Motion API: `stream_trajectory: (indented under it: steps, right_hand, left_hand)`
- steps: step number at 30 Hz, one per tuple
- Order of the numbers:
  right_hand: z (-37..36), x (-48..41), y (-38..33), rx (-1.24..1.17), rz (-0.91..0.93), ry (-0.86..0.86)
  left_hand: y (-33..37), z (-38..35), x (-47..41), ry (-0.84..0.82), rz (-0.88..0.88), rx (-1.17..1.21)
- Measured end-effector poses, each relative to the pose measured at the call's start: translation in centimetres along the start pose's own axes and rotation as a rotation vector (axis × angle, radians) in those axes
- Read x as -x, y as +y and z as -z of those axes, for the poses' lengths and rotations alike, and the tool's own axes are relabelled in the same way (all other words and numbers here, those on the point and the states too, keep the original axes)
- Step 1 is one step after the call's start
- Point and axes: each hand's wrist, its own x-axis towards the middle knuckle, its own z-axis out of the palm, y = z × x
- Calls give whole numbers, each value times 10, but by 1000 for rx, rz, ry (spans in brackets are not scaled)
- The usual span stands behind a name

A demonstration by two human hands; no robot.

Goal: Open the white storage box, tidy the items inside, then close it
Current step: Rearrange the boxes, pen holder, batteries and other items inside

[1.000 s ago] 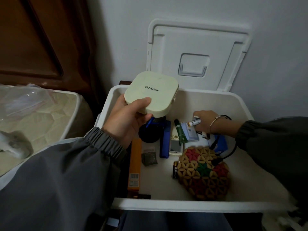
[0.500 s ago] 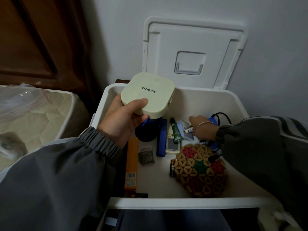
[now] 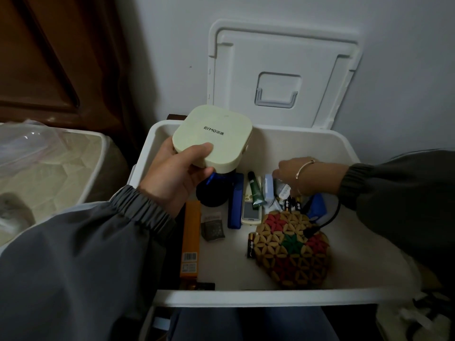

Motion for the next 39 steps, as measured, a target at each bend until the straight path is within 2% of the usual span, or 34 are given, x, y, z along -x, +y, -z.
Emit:
stream_trajectory:
  steps: [2,4,6,7,10,13,15,25,29,33,35,39]
  right_hand:
    - [4,12,-9,96,64,215]
    - [5,21,-26,59,228,354]
    - [2,27,-49,-40,389,340]
    - [0,28,-61,-74,413,295]
    - [-10,20,-89,-58,330,205]
    - [-19,14,-108,-56,256,253]
    - [-25,15,-115,-19,256,284]
    - [-37,17,-126,137,233,218]
    - [-32,21,-123,7,266,226]
    - [-8,33,-84,-448,317,185]
    - [4,30,-49,-635,217,207]
    - [0,13,1,-550,-49,255]
  left_hand:
    - [0,0,0,6,0,4]
    - [1,0,0,11,-3,9]
    - [1,0,0,10,-10,6]
    - [2,-1,0,10,-14,3]
    - [2,-1,1,16,-18,-3]
    - [2,-2,2,33,-5,-6]
    - [2,-2,2,40,2,-1]
    - [2,-1,2,29,2,1]
    - [1,-1,2,42,-2,1]
    - [1,0,2,39,-2,-2]
    - [1,-1,2,37,0,-3]
    - [2,-2,3,28,-10,-11]
